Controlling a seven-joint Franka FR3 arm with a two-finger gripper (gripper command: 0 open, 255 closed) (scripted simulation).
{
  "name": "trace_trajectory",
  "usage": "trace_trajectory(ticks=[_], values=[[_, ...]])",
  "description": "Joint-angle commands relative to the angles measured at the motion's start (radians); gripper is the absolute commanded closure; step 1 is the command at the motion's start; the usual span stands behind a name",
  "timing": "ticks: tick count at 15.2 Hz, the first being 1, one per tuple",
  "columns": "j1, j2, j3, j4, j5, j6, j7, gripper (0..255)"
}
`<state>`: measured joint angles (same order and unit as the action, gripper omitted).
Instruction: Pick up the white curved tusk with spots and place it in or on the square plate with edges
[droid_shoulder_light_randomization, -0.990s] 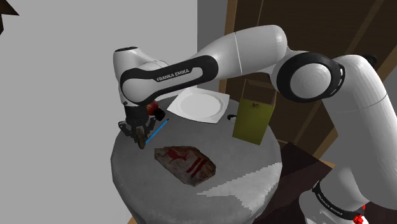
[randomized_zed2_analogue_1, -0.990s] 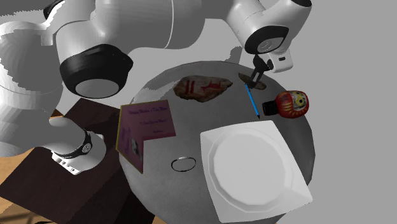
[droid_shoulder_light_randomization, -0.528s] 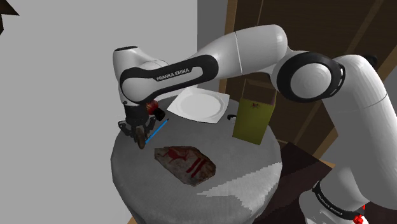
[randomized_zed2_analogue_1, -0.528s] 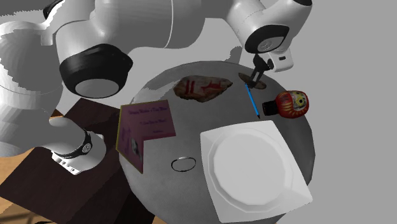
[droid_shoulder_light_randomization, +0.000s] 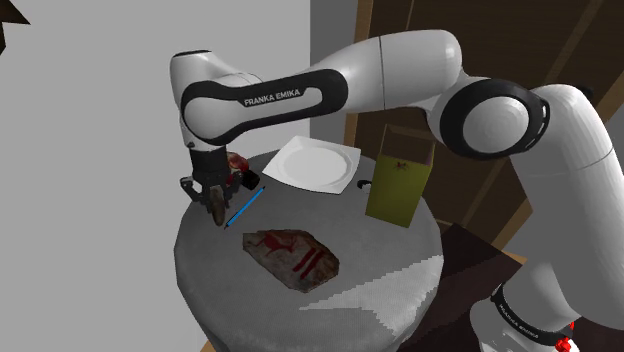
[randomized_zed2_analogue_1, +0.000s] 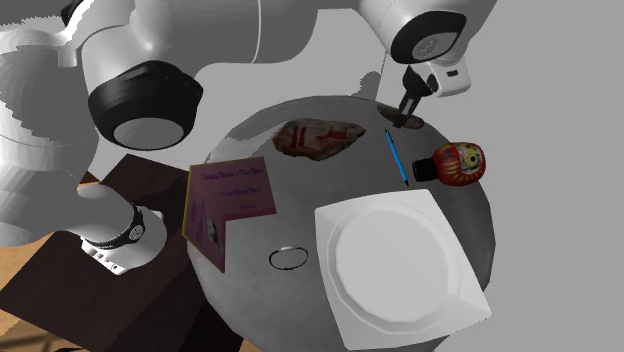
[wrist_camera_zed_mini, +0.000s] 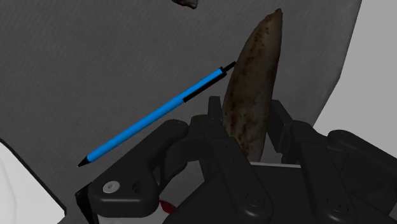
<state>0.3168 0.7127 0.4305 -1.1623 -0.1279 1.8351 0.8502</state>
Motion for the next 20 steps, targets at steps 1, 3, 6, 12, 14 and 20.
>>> trace_trajectory(ticks=[1,3,6,12,14,20], values=[[0.003,-0.002,0.001,0.026,0.001,-0.027,0.000,255],[0.006,-0.003,0.002,0.051,0.002,-0.053,0.001,255],[0.013,-0.002,0.002,0.094,0.002,-0.094,0.003,255],[-0.005,-0.029,0.005,0.107,0.010,-0.134,-0.011,255],[-0.059,-0.087,0.008,0.013,0.029,-0.103,-0.047,255],[-0.201,-0.219,0.004,-0.183,0.079,-0.050,-0.167,255]])
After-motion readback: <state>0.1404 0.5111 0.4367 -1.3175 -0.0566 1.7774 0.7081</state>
